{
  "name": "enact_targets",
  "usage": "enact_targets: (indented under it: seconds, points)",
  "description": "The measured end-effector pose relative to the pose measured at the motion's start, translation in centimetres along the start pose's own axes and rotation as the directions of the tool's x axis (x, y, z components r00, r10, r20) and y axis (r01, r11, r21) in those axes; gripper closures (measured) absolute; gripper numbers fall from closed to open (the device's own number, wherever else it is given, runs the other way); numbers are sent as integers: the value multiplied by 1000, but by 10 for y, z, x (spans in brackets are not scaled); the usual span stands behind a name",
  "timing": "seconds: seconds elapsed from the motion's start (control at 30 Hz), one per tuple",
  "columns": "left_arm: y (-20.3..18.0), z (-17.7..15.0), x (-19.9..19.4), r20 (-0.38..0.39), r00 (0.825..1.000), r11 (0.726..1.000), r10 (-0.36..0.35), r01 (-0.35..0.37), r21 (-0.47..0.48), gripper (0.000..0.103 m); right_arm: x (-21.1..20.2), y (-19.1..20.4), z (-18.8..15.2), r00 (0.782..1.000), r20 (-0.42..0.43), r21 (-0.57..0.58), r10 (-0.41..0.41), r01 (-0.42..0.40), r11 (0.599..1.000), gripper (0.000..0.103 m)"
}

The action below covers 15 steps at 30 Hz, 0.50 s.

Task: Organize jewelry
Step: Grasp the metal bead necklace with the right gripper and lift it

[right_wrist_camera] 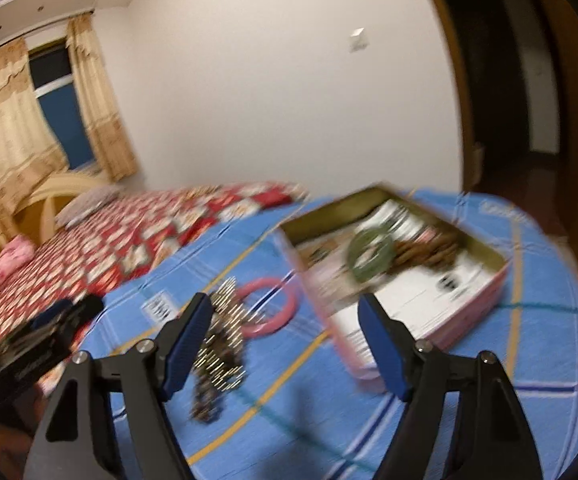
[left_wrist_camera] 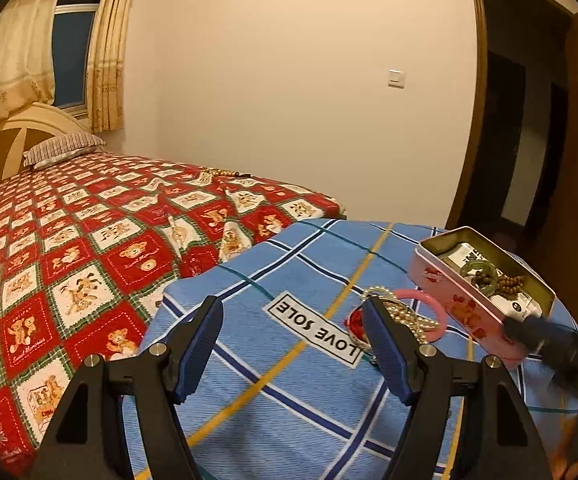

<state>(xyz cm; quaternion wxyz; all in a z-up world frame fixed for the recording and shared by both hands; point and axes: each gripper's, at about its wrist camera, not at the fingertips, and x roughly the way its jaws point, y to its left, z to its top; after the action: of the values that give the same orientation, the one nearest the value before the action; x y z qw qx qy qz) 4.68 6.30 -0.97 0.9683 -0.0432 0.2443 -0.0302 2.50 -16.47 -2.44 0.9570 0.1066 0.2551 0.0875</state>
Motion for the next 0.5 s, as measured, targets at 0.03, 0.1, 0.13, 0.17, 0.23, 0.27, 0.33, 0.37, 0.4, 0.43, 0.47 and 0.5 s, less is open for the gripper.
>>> enact_targets:
  seconds: [0.03,0.1,0.13,0.17,0.23,0.27,0.33,0.37,0.4,0.43,0.47,0.5]
  points:
    - [2,0,1,-3,1000,1000,-1,1,-8,31,7,5,-3,999,-44,-9,23,-24,1000,29]
    - [5,-1,1,-3,1000,1000,-5,5,-15,31,22,18,-11,988,-141,-34,61,-66,997,42]
    - [5,-1,1,-4,1000,1000,-7,6,-16,31,28,24,-15,981,-180,-51,66,-76,996,50]
    - [5,-1,1,-4,1000,1000,-8,8,-15,31,35,32,-19,973,-221,-78,67,-86,993,56]
    - [6,-1,0,-5,1000,1000,-9,9,-15,31,45,43,-25,960,-273,-118,68,-104,988,64]
    - [5,-2,0,-5,1000,1000,-9,9,-15,31,50,49,-29,952,-298,-140,63,-109,984,66]
    - [5,-2,1,-8,1000,1000,-10,10,-16,31,55,53,-34,942,-330,-161,56,-115,980,72]
    - [6,-2,1,-9,1000,1000,-11,11,-17,31,59,54,-35,934,-351,-160,60,-123,979,81]
    - [6,-2,1,-10,1000,1000,-11,11,-18,31,61,53,-36,928,-367,-153,70,-134,979,83]
    - [6,-3,1,-11,1000,1000,-12,12,-18,31,62,51,-37,921,-379,-141,88,-151,978,87]
    - [6,-3,0,-11,1000,1000,-13,13,-18,31,62,50,-38,918,-387,-141,85,-150,978,91]
    - [6,-3,0,-12,1000,1000,-13,13,-17,31,60,49,-39,918,-388,-146,81,-148,978,91]
